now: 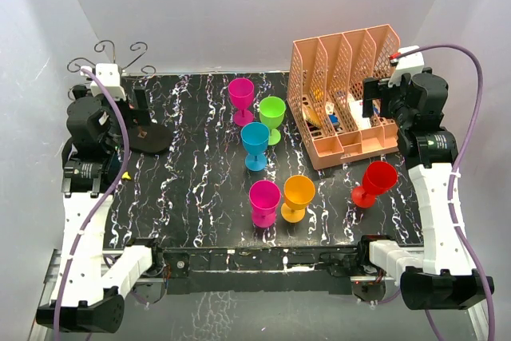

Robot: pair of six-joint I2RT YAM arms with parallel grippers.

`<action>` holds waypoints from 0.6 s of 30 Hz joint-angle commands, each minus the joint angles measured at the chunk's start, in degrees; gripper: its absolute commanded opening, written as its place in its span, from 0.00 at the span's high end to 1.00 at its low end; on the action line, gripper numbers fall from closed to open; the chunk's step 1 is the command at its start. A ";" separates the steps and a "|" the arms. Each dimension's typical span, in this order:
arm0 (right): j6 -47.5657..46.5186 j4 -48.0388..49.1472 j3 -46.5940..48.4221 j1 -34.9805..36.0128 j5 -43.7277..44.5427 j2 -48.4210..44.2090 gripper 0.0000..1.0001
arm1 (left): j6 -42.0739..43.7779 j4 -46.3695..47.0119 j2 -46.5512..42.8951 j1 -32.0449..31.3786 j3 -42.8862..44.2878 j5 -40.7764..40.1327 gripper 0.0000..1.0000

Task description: Place the wine glass upside down on the wine glass rack

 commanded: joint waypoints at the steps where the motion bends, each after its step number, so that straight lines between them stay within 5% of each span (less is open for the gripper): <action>1: -1.05 3.79 1.86 1.27 -0.85 -0.29 0.02 | 0.68 0.78 0.46 0.82 0.89 0.93 0.03; 18: -1.80 6.77 3.41 2.84 -4.27 1.85 0.02 | -0.95 -1.52 0.72 3.74 1.61 4.22 0.03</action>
